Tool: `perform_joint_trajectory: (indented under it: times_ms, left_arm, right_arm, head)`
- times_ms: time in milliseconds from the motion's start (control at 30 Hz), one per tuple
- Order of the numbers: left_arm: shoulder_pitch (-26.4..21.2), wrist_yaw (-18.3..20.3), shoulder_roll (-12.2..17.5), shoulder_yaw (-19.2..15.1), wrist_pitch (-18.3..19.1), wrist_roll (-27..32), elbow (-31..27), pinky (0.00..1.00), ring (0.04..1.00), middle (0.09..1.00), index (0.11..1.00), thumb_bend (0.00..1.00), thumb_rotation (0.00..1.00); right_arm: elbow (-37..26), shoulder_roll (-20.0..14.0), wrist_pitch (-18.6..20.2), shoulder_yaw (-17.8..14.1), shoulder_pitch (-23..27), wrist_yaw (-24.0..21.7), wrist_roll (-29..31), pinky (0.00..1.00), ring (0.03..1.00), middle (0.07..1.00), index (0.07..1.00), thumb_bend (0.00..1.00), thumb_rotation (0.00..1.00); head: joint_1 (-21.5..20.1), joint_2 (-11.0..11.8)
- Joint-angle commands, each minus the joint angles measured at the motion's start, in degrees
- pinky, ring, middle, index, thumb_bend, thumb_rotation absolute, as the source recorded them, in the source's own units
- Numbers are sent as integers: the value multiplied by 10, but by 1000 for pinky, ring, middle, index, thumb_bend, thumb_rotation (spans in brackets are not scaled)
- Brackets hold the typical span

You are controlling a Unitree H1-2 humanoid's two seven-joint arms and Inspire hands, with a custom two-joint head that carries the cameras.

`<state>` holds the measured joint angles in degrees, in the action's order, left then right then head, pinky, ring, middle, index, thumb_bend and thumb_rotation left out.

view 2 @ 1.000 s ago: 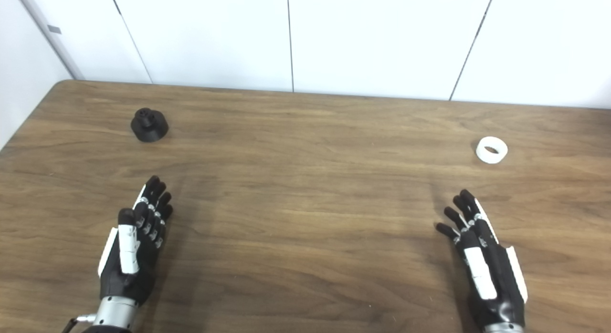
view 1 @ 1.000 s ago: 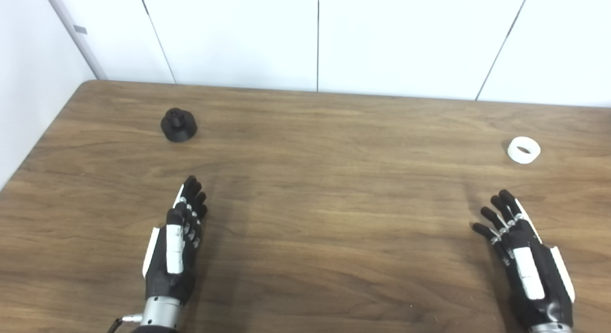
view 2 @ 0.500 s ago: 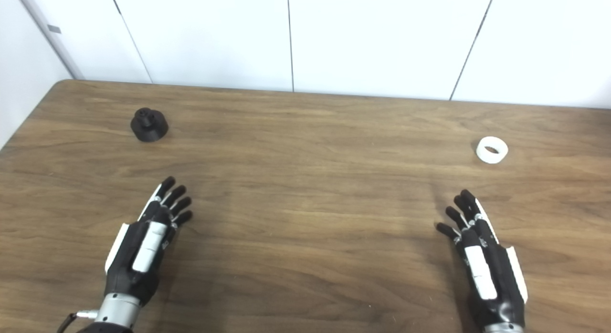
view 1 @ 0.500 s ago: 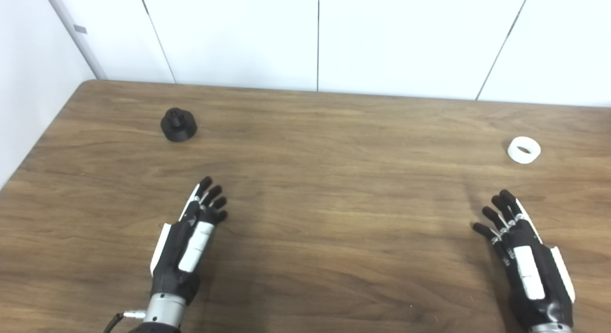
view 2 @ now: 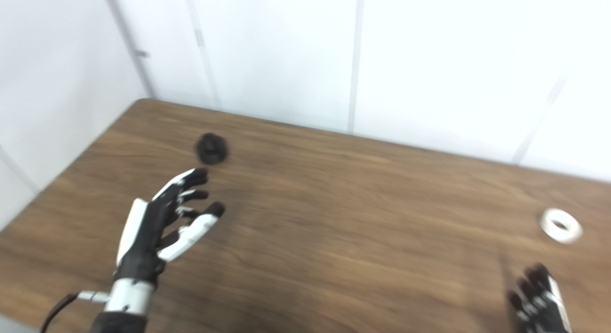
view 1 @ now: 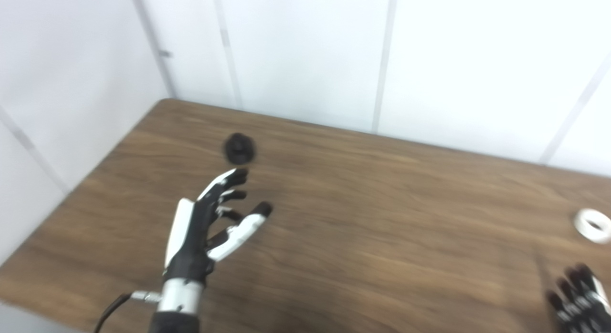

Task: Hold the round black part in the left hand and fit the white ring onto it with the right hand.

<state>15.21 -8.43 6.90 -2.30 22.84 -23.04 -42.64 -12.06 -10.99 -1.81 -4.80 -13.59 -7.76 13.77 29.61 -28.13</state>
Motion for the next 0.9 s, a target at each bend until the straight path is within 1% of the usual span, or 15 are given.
perform_joint_trajectory:
  times_ms: [0,100,200,267,300,400,433,500,533,567,633,700,733,800,867]
  left_arm:
    - [-26,-19,-10,-9,-7,-77,-14,551,712,795,811,725,572]
    - [-37,-19,-3,-12,-8,-150,-5,560,702,785,807,697,544]
    - [-51,-14,-3,-15,-4,-216,7,555,720,786,801,734,533]
    - [-59,-2,-1,-16,2,-258,13,563,727,802,814,739,528]
    - [-66,9,2,-17,11,-288,19,566,730,807,819,741,528]
    - [-88,33,6,-26,28,-345,43,611,784,856,864,792,580]
    - [-97,40,6,-30,31,-352,53,662,816,880,890,814,583]
    - [-112,52,5,-40,36,-358,67,687,831,889,900,821,581]
    - [-120,59,4,-46,38,-359,77,733,856,903,919,842,570]
    - [-126,63,3,-51,39,-359,84,756,868,911,931,850,568]
    - [-140,78,2,-61,40,-371,107,770,873,921,945,856,576]
    - [-151,90,0,-69,40,-382,123,762,875,930,955,855,597]
    - [-157,99,-2,-75,41,-386,132,776,884,939,958,857,605]
    - [-172,109,-7,-87,41,-393,157,851,915,962,970,862,609]
    - [-189,118,-12,-100,40,-401,185,902,937,981,979,875,590]
  right_arm:
    - [39,4,9,-9,-8,17,-21,863,947,968,979,738,881]
    - [45,5,12,-16,-4,13,-10,848,943,965,981,735,869]
    - [48,5,21,-23,0,5,12,912,971,983,997,738,846]
    - [49,3,25,-27,1,2,22,958,983,991,999,716,839]
    - [50,2,29,-28,2,2,23,969,986,994,1000,711,838]
    - [57,-2,28,-31,6,-1,26,993,997,1000,1000,726,830]
    - [59,-3,27,-32,7,-3,29,994,996,1000,1000,722,830]
    - [63,-5,24,-34,9,-5,34,994,996,1000,1000,719,828]
    - [64,-5,24,-35,10,-6,38,998,997,1000,1000,722,822]
    - [65,-6,24,-37,11,-7,40,999,996,1000,1000,723,819]
    - [66,-7,28,-39,12,-9,44,1000,998,1000,1000,728,815]
    - [69,-8,28,-41,14,-11,46,1000,1000,1000,1000,735,805]
    - [71,-8,27,-42,14,-12,46,999,1000,1000,1000,741,806]
    - [74,-8,26,-43,15,-13,46,996,1000,1000,1000,749,807]
    - [73,-9,26,-45,15,-15,49,996,1000,1000,1000,748,805]
  head:
    - [16,4]
    - [33,7]
    - [48,9]
    - [55,10]
    - [58,11]
    - [69,12]
    - [73,13]
    - [79,12]
    - [82,11]
    - [83,11]
    - [85,11]
    - [86,10]
    - [86,10]
    - [87,10]
    - [87,10]
